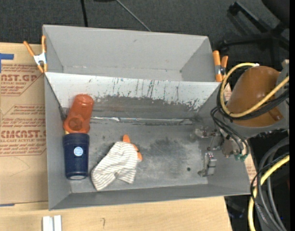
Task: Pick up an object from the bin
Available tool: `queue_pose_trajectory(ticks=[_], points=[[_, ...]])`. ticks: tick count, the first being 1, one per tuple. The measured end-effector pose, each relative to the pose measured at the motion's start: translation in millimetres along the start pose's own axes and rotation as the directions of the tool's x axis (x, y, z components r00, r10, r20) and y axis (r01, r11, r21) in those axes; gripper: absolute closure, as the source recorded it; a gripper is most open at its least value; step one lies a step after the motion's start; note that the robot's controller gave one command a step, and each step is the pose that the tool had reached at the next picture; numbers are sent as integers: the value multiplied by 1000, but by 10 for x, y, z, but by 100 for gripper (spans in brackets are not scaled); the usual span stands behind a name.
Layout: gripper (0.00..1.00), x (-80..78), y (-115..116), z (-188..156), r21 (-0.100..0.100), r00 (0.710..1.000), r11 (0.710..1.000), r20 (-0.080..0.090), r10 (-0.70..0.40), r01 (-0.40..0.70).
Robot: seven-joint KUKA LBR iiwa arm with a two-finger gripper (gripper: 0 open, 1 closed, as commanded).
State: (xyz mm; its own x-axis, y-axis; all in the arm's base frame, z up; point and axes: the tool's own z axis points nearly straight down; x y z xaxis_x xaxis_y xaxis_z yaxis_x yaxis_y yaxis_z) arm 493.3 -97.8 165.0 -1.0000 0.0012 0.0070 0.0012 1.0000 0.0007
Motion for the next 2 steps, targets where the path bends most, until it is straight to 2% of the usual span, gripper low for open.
queue_pose_trajectory(ticks=[1, 2], points=[[0, -17, 4, -45, 1, 1000, 1000, 7, -1, 1], [0, -74, 521, 270, 2, 999, 999, 10, -52, 52]])
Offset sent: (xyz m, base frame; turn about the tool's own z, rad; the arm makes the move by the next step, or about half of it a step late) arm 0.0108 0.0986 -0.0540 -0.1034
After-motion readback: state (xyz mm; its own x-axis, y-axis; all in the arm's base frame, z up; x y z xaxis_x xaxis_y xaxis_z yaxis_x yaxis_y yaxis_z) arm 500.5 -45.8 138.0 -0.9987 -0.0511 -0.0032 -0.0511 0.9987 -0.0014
